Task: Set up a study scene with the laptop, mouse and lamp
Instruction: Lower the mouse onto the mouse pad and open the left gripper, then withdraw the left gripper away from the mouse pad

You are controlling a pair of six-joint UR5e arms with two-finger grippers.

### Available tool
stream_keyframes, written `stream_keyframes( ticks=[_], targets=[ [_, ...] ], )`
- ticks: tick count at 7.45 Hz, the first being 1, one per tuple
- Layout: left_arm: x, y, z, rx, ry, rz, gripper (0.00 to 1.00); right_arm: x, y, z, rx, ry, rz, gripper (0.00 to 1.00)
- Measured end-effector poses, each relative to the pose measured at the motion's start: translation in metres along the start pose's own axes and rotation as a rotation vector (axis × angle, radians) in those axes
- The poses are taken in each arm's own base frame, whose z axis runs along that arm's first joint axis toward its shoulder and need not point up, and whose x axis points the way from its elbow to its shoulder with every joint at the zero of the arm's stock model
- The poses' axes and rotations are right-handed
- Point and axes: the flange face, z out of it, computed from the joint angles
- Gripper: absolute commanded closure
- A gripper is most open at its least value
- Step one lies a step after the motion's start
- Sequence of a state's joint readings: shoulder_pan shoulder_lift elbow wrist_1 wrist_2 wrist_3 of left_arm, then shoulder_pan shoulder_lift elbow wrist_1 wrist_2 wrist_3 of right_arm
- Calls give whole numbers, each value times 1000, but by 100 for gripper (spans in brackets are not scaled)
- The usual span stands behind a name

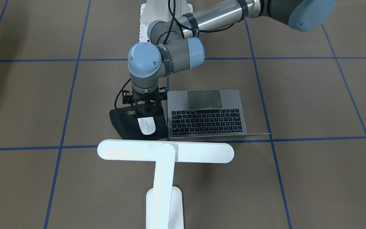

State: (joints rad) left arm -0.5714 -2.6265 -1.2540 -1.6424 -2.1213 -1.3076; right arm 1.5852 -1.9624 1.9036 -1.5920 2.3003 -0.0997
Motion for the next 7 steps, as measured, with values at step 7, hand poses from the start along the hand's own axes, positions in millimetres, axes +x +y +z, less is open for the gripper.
stream_keyframes(
  ticks=[7],
  targets=[
    [-345, 34, -143, 103, -138, 338, 0, -4, -6, -6, 49, 12, -30, 0]
  ],
)
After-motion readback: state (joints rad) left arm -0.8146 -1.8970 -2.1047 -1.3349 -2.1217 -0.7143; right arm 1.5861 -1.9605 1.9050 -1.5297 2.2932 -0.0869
